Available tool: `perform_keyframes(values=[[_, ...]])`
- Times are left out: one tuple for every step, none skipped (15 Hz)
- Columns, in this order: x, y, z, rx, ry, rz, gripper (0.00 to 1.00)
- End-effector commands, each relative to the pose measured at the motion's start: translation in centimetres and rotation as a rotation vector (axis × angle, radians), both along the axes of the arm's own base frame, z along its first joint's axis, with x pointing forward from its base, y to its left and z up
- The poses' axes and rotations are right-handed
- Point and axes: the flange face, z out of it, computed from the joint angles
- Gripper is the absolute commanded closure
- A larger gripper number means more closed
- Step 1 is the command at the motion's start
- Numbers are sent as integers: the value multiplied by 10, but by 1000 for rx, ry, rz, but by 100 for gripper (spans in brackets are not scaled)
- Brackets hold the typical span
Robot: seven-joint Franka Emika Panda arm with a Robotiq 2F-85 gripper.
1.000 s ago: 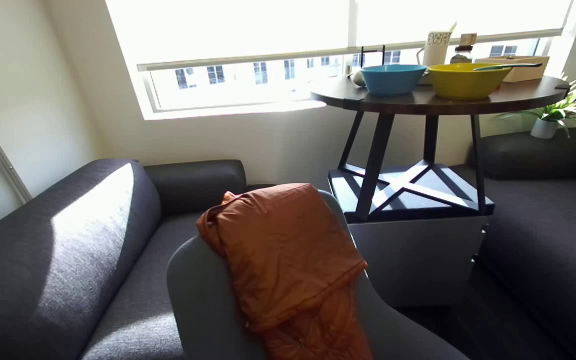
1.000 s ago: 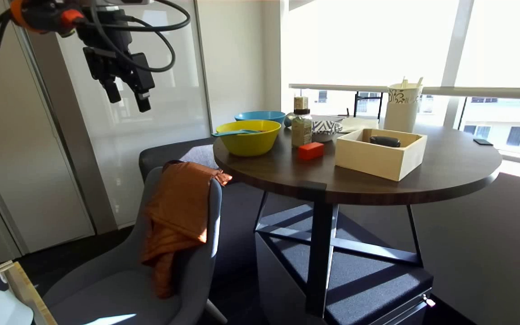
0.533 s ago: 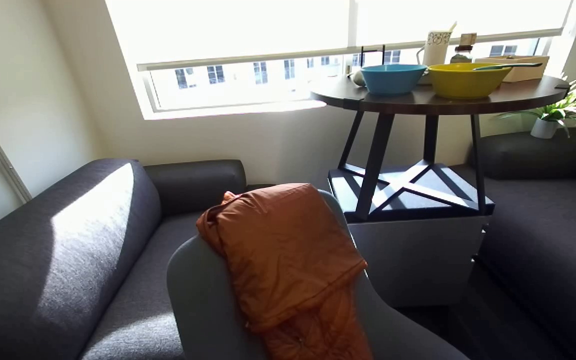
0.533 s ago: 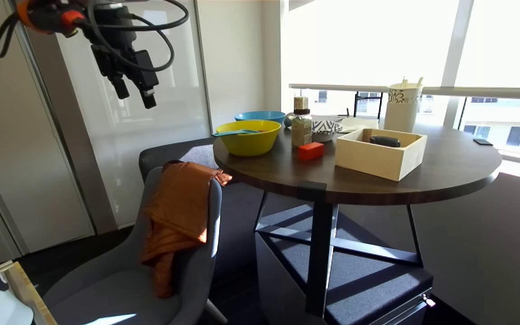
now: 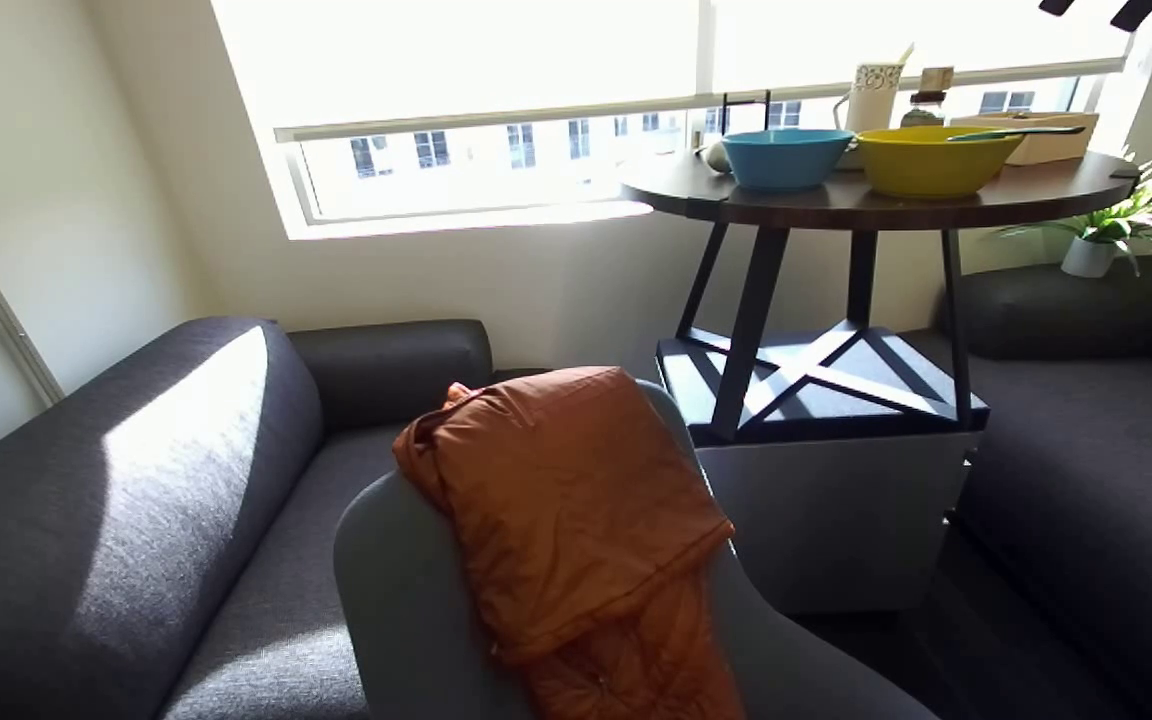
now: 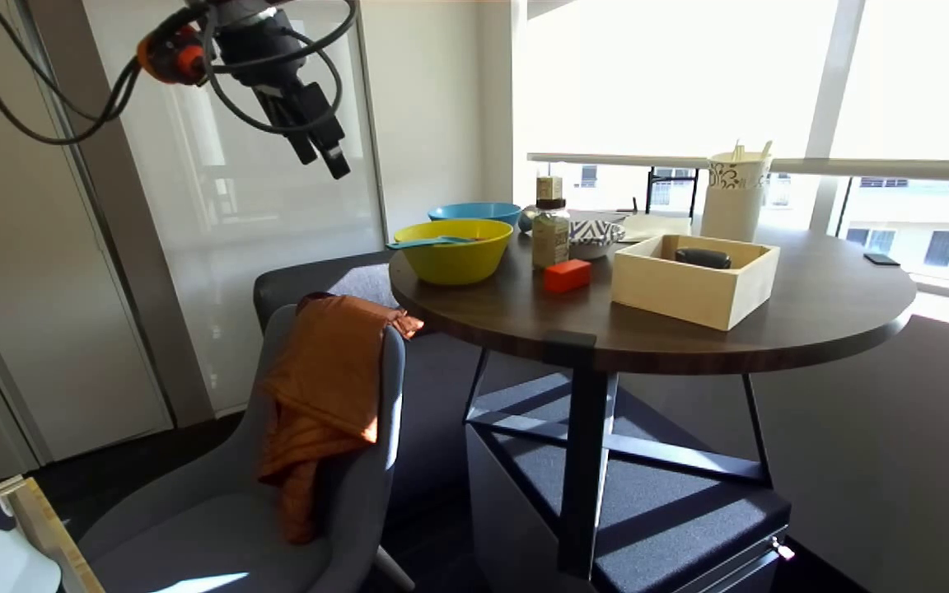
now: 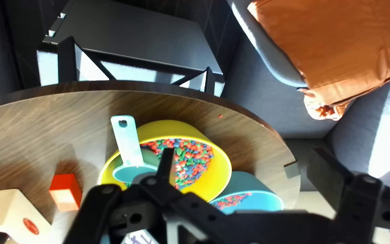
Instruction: Remove the block from on top of the container and put it in the wooden box
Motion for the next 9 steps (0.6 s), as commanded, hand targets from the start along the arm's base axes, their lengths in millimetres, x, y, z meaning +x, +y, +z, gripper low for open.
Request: perform_keyframes(values=[[32, -7, 3, -34, 17, -68, 0], [38, -11, 6, -34, 29, -70, 0], [44, -17, 8, -38, 32, -83, 0], [51, -26, 13, -35, 32, -91, 0], [56, -35, 17, -17, 36, -92, 0], [60, -43, 22, 1, 48, -105, 0], [44, -27, 11, -21, 21, -83, 0], [49, -34, 14, -18, 29, -93, 0], [53, -39, 17, -17, 33, -100, 0]])
